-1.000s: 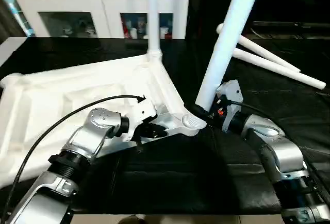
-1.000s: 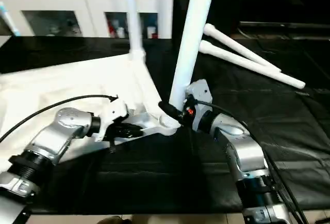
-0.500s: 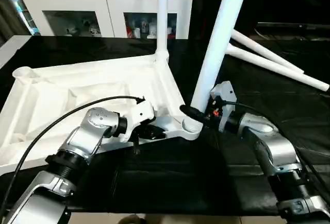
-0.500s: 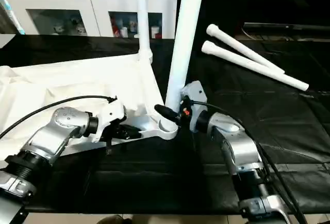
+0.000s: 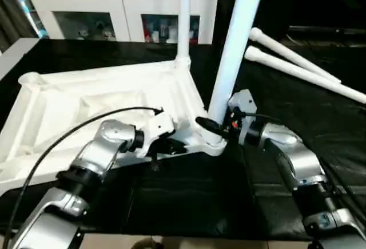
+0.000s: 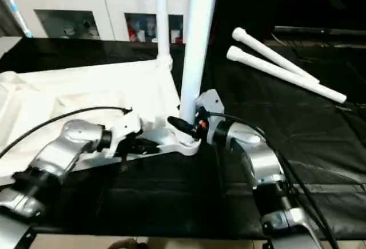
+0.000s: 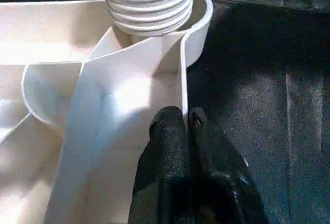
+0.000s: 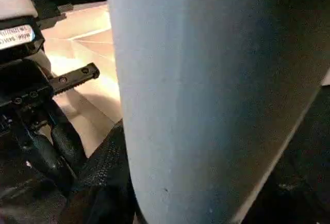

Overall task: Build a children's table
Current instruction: Insert table leg to table base

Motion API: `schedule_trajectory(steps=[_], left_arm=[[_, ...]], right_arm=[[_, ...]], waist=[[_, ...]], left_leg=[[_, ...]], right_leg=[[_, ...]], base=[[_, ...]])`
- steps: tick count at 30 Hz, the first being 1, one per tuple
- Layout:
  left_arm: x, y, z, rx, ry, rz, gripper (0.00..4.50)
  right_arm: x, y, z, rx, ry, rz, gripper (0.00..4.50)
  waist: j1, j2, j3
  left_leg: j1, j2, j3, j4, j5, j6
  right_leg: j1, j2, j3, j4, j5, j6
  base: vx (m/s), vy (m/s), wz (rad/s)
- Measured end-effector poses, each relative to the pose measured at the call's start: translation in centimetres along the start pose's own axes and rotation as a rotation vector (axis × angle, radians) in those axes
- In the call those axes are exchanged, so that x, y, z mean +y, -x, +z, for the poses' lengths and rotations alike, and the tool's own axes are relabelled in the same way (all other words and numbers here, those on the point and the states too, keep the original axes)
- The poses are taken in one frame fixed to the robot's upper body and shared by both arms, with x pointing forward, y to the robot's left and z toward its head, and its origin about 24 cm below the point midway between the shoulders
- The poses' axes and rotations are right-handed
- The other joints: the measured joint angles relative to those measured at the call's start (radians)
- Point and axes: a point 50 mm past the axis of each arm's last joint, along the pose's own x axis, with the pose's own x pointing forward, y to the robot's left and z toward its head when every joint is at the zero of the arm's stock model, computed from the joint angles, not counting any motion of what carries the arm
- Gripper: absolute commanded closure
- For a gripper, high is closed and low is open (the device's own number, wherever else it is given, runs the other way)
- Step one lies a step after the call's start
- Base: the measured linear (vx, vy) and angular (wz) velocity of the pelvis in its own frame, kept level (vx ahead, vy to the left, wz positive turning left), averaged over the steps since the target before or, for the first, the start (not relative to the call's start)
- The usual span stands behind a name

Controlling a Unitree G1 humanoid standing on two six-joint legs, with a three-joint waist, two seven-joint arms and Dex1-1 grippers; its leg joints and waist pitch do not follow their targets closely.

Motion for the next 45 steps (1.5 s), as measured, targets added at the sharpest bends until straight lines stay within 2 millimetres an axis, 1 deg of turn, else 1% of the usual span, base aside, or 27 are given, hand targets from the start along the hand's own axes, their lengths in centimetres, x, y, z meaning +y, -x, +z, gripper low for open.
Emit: schedule_trajectory(steps=[10, 25, 29, 33, 37, 41, 45], left_arm=[[0.7, -1.3, 0.5, -0.011, 0.015, 0.022, 4.5], [1.2, -1.3, 0.5, -0.01, 0.01, 0.022, 4.5], [1.1, -1.0, 0.4, -0.008, 0.007, 0.01, 4.5], [1.1, -1.1, 0.5, -0.01, 0.007, 0.015, 4.5], [1.1, -1.2, 0.5, -0.012, 0.008, 0.028, 4.5], [1.2, -1.5, 0.7, -0.014, 0.021, 0.029, 4.5], [1.3, -1.8, 0.8, -0.018, 0.03, 0.031, 4.5]], right_arm=[[-1.0, 1.0, -0.3, 0.007, 0.004, -0.034, 2.57], [-1.4, 1.3, -0.5, 0.012, 0.006, -0.049, 2.57], [-1.5, 1.3, -0.8, -0.021, -0.041, -0.05, 2.57], [-1.7, 1.4, -1.1, -0.056, -0.091, -0.066, 2.57], [-1.8, 1.7, -1.8, -0.114, -0.178, -0.104, 2.57], [-1.6, 2.2, -2.5, -0.172, -0.226, -0.149, 2.57], [-1.4, 2.7, -3.1, -0.225, -0.242, -0.199, 2.57]], waist=[[0.0, 0.0, 0.0], [0.0, 0.001, 0.001], [-0.003, 0.001, 0.001], [-0.003, 0.001, 0.001], [-0.002, 0.002, 0.001], [0.0, 0.002, 0.001], [0.001, 0.005, 0.0]], left_leg=[[0.0, 0.0, 0.005, 0.0, 0.001, 0.002], [0.0, 0.0, 0.009, -0.001, 0.001, 0.002], [0.0, 0.0, 0.009, -0.001, 0.001, 0.002], [0.0, 0.0, 0.01, -0.002, 0.001, 0.002], [0.0, 0.0, 0.011, -0.002, 0.001, 0.002], [0.0, 0.0, 0.014, -0.004, 0.001, 0.002], [0.0, 0.0, 0.019, -0.006, 0.002, 0.004]], right_leg=[[0.001, -0.003, 0.0, 0.0, 0.004, -0.006], [0.0, -0.005, 0.0, -0.001, 0.004, -0.006], [-0.001, -0.005, 0.0, -0.002, 0.004, -0.006], [-0.001, -0.005, 0.0, -0.003, 0.004, -0.006], [-0.001, -0.005, 0.0, -0.002, 0.004, -0.006], [-0.001, -0.007, 0.0, -0.004, 0.004, -0.006], [-0.001, -0.011, 0.0, -0.006, 0.004, -0.006]], base=[[0.0, 0.0, 0.0], [0.0, 0.0, 0.0], [0.0, 0.0, 0.0], [0.0, 0.0, 0.0], [0.0, 0.0, 0.0], [0.0, 0.0, 0.0], [0.0, 0.0, 0.0]])
